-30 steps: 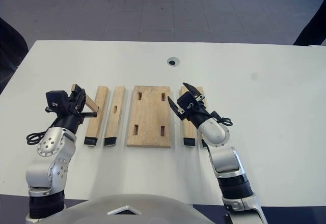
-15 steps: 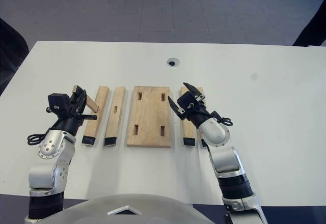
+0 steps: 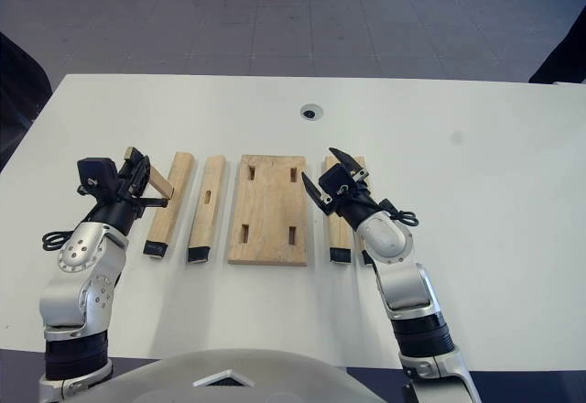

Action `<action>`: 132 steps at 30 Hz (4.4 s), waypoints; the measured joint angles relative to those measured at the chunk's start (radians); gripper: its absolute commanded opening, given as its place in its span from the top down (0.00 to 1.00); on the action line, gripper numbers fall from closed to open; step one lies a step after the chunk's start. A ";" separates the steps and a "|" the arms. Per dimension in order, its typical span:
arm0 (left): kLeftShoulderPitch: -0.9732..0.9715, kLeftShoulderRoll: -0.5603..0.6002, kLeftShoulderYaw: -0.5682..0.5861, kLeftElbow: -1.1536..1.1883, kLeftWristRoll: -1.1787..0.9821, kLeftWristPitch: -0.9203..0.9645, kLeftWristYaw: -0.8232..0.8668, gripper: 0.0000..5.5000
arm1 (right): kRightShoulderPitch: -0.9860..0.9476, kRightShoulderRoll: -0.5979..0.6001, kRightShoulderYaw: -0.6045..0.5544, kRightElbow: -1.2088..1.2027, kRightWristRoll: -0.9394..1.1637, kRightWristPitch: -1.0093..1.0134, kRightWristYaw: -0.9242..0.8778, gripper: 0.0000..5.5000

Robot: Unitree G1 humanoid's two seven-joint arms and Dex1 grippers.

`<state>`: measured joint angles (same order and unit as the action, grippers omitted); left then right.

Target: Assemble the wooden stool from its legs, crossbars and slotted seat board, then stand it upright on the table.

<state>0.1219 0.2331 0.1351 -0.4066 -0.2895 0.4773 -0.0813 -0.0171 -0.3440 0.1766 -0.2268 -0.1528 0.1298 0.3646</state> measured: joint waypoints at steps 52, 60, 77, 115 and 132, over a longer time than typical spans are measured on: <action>-0.679 0.045 0.276 -0.027 -0.206 0.281 0.070 0.44 | 0.010 0.014 0.006 -0.010 -0.001 0.014 -0.008 0.37; -0.402 -0.016 0.185 0.130 -0.165 0.242 0.045 0.44 | 0.010 0.015 0.009 -0.010 -0.002 0.016 -0.008 0.37; -0.539 0.123 0.279 -0.164 -0.216 0.224 0.046 0.44 | 0.014 0.015 0.013 -0.009 -0.003 0.015 -0.013 0.37; 0.366 0.020 -0.024 0.000 0.065 -0.073 -0.173 0.55 | 0.014 0.010 0.008 0.003 -0.003 0.016 -0.012 0.37; -0.133 0.057 0.189 -0.019 -0.390 0.129 -0.204 0.62 | -0.051 0.075 -0.110 0.041 0.190 0.179 0.015 0.37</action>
<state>-0.0112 0.2902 0.3238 -0.4258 -0.6796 0.6063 -0.2850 -0.0683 -0.2693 0.0668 -0.1856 0.0373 0.3088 0.3793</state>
